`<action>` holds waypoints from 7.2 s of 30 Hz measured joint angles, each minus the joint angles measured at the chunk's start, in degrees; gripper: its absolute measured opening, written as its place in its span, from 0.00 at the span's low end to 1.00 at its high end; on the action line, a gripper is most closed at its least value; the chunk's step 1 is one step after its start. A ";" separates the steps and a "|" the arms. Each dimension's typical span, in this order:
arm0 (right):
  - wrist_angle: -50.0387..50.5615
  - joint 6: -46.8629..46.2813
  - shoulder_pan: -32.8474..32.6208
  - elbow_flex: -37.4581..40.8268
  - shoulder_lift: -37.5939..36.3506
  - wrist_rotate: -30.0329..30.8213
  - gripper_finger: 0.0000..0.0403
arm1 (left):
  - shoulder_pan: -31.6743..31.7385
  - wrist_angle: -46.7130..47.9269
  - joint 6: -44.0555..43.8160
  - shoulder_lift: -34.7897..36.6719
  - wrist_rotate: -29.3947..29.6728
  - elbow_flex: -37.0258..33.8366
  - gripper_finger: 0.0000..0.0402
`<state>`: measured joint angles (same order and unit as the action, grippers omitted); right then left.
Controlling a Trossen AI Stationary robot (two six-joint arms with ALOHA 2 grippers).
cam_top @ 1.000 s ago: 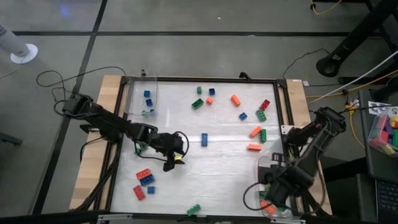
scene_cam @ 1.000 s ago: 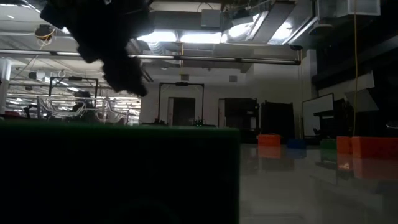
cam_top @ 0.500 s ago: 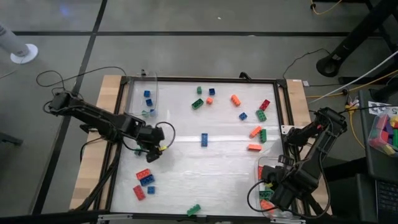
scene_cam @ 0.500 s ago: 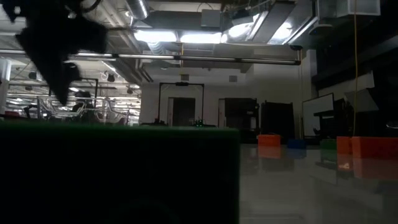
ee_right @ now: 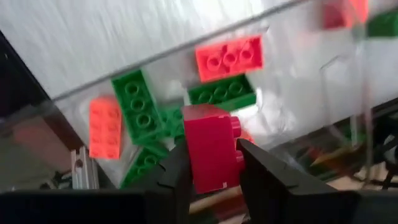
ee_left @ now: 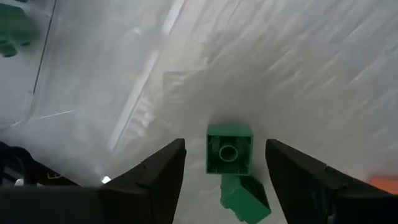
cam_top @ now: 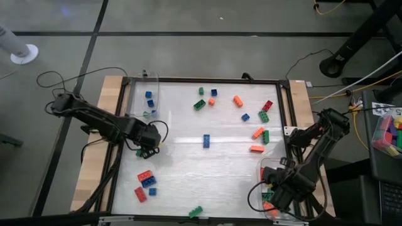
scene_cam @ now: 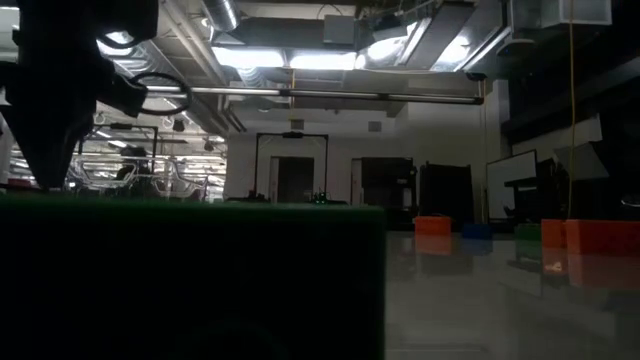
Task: Sort blocks by size
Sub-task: Put the 8 stud red game piece into the bottom transparent bin, then put the 4 stud green game piece into the top transparent bin, then put the 8 stud blue game piece into the bottom transparent bin
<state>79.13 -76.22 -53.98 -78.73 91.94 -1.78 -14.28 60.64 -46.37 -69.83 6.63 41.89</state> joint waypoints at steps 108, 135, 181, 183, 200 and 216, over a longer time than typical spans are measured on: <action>-47.98 19.21 33.84 5.26 15.28 35.32 0.52 | 52.28 -1.59 19.26 -7.16 27.43 12.70 0.52; -57.21 2.77 40.83 5.17 26.83 37.49 0.52 | 49.98 -4.54 22.78 -7.16 23.96 12.69 0.50; -53.29 22.98 40.84 5.48 22.51 22.77 0.34 | 30.13 -3.03 21.98 1.82 21.33 12.74 0.50; -52.89 25.37 40.73 5.48 19.81 18.22 0.34 | 28.05 -1.54 21.99 5.02 21.21 12.74 0.50; -40.54 19.03 25.60 5.34 -5.28 -3.81 0.36 | 5.49 3.04 -0.44 19.61 13.60 12.74 0.50; -10.42 -0.29 -2.59 5.32 -9.33 -1.42 0.43 | -10.66 -8.12 -10.61 4.63 12.92 12.74 0.50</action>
<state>68.70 -76.51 -56.57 -73.41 82.61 -3.20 -24.95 52.52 -56.98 -65.20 19.55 54.63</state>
